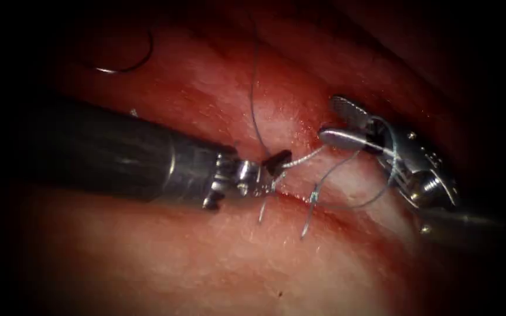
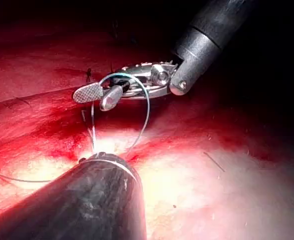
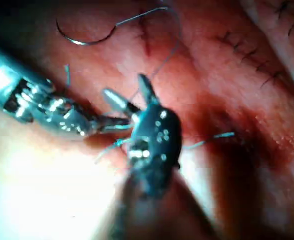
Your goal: Wound Closure
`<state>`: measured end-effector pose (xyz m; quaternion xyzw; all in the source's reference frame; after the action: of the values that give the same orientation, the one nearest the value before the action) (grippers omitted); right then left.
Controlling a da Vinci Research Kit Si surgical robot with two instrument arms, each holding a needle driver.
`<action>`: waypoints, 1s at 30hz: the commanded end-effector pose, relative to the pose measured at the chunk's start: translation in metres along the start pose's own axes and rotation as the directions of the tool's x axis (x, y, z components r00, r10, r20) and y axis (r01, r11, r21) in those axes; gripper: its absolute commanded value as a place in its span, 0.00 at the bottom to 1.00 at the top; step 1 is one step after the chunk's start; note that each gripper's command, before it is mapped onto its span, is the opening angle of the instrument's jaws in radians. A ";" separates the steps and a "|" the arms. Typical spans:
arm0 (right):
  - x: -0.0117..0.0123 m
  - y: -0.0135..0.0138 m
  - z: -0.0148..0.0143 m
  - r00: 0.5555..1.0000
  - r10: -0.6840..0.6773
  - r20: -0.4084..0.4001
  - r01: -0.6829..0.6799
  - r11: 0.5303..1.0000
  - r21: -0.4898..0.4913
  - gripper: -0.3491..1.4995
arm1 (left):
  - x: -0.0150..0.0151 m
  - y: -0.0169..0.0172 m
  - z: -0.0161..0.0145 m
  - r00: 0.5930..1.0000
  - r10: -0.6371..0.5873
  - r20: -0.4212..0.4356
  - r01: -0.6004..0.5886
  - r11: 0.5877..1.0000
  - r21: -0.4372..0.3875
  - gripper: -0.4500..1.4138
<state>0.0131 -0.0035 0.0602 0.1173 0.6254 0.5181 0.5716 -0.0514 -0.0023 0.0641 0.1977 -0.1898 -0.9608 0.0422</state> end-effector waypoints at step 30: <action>-0.0097 0.0059 -0.0048 0.829 0.523 -0.196 -0.553 0.717 -0.426 0.73 | 0.0029 -0.0003 -0.0007 1.000 -0.006 0.008 0.005 1.000 0.030 0.00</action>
<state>0.0089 -0.0103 0.0692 0.1325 0.4341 0.8019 0.3884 -0.0535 -0.0024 0.0621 0.1951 -0.2049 -0.9584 0.0375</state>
